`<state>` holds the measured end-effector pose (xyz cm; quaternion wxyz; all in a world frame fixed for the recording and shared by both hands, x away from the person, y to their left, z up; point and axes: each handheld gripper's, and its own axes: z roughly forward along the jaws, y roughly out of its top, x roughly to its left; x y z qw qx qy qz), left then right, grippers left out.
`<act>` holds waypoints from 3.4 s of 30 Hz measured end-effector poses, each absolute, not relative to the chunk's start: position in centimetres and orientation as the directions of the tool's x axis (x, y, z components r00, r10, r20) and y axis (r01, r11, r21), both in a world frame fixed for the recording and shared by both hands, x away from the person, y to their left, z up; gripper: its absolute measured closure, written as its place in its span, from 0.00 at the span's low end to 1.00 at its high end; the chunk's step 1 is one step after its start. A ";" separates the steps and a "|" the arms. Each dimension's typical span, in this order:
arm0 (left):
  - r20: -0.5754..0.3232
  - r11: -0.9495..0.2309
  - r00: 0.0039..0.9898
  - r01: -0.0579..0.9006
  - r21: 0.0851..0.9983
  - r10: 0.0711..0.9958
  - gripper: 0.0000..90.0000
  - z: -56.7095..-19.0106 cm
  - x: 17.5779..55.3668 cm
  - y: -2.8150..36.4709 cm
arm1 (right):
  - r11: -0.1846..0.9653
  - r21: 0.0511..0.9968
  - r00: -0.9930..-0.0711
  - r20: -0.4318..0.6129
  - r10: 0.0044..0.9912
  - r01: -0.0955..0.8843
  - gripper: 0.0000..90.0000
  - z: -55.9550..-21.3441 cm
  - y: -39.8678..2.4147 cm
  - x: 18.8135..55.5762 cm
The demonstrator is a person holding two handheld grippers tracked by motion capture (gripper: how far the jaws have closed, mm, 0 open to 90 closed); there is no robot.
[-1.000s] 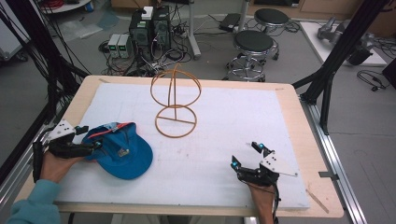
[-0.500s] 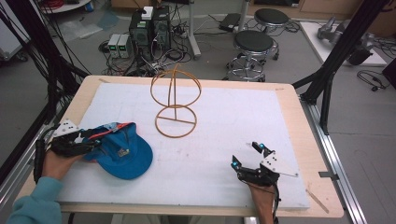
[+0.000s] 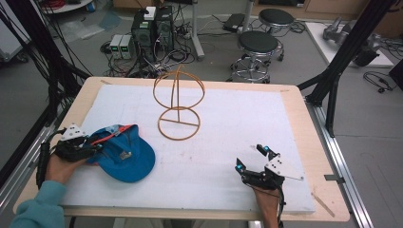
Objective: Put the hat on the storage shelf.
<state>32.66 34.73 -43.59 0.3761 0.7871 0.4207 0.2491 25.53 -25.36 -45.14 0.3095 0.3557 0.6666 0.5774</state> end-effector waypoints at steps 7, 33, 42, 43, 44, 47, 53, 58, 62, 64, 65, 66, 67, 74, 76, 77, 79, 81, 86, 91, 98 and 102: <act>0.077 -0.382 0.539 0.482 0.788 0.839 0.83 -43.8 32.5 34.7 | 0.081 0.990 -0.555 -0.003 0.832 0.116 0.10 -45.1 -25.4 25.5; -0.059 -0.203 0.510 0.443 0.873 0.858 0.98 -39.0 31.8 35.4 | 0.073 0.990 -0.552 0.005 0.834 0.119 0.10 -45.1 -25.4 25.5; -0.155 -0.118 0.538 0.438 0.891 0.828 0.98 -35.8 31.8 34.7 | 0.070 0.991 -0.553 0.006 0.833 0.115 0.10 -45.2 -25.5 25.5; -0.152 -0.120 0.542 0.433 0.893 0.826 0.98 -35.5 31.8 34.6 | 0.069 0.991 -0.552 0.006 0.834 0.115 0.10 -45.2 -25.5 25.5; -0.146 -0.123 0.546 0.427 0.896 0.825 0.98 -35.1 31.8 34.5 | 0.069 0.991 -0.552 0.005 0.834 0.113 0.10 -45.2 -25.5 25.5; -0.131 -0.126 0.556 0.400 0.908 0.821 0.98 -34.0 31.8 34.3 | 0.068 0.991 -0.552 0.006 0.834 0.114 0.10 -45.2 -25.5 25.5; -0.109 -0.132 0.576 0.360 0.923 0.810 0.98 -31.6 32.0 34.0 | 0.071 0.991 -0.550 0.004 0.835 0.116 0.10 -45.1 -25.5 25.5; -0.081 -0.141 0.581 0.327 0.934 0.810 0.98 -29.8 32.0 33.7 | 0.072 0.991 -0.551 0.003 0.835 0.115 0.10 -45.1 -25.5 25.5; -0.053 -0.154 0.584 0.300 0.942 0.810 0.98 -28.5 31.9 33.3 | 0.075 0.991 -0.552 -0.001 0.834 0.112 0.10 -45.2 -25.5 25.5; -0.045 -0.152 0.585 0.285 0.946 0.810 0.98 -27.9 31.9 33.1 | 0.070 0.991 -0.551 0.005 0.834 0.115 0.10 -45.2 -25.5 25.5; -0.040 -0.152 0.583 0.277 0.949 0.811 0.98 -27.6 31.9 33.0 | 0.070 0.991 -0.551 0.005 0.834 0.115 0.10 -45.2 -25.5 25.5; -0.031 -0.157 0.582 0.271 0.950 0.812 0.98 -27.3 31.9 32.9 | 0.070 0.991 -0.551 0.005 0.834 0.115 0.10 -45.2 -25.5 25.5; -0.029 -0.157 0.584 0.266 0.951 0.811 0.98 -27.0 31.9 32.9 | 0.072 0.991 -0.551 0.003 0.835 0.115 0.10 -45.1 -25.5 25.5; 0.015 -0.174 0.571 0.224 0.959 0.821 0.98 -25.4 31.9 32.4 | 0.072 0.991 -0.551 0.004 0.834 0.115 0.10 -45.1 -25.5 25.5; 0.022 -0.174 0.571 0.214 0.961 0.821 0.98 -25.0 31.9 32.3 | 0.072 0.991 -0.551 0.003 0.835 0.115 0.10 -45.1 -25.5 25.5; 0.026 -0.177 0.570 0.211 0.961 0.821 0.98 -25.0 31.9 32.3 | 0.071 0.991 -0.552 0.005 0.834 0.116 0.10 -45.1 -25.5 25.5; 0.033 -0.186 0.570 0.212 0.959 0.821 0.98 -25.0 31.9 32.2 | 0.075 0.991 -0.552 -0.001 0.834 0.111 0.10 -45.2 -25.5 25.5; 0.034 -0.190 0.573 0.215 0.958 0.819 0.98 -25.3 31.8 32.0 | 0.075 0.991 -0.552 -0.002 0.834 0.111 0.10 -45.2 -25.5 25.5; 0.032 -0.193 0.581 0.217 0.957 0.813 0.98 -25.7 31.6 31.8 | 0.075 0.991 -0.552 -0.001 0.834 0.111 0.10 -45.2 -25.5 25.5; 0.015 -0.187 0.599 0.226 0.956 0.801 0.98 -26.3 31.0 31.3 | 0.075 0.991 -0.552 -0.001 0.834 0.111 0.10 -45.2 -25.5 25.5; -0.003 -0.192 0.641 0.234 0.953 0.768 0.98 -27.8 30.6 29.4 | 0.075 0.991 -0.551 -0.002 0.834 0.110 0.10 -45.2 -25.4 25.5; -0.005 -0.213 0.672 0.241 0.947 0.741 0.98 -28.8 30.3 27.8 | 0.073 0.991 -0.552 0.000 0.834 0.110 0.10 -45.2 -25.5 25.5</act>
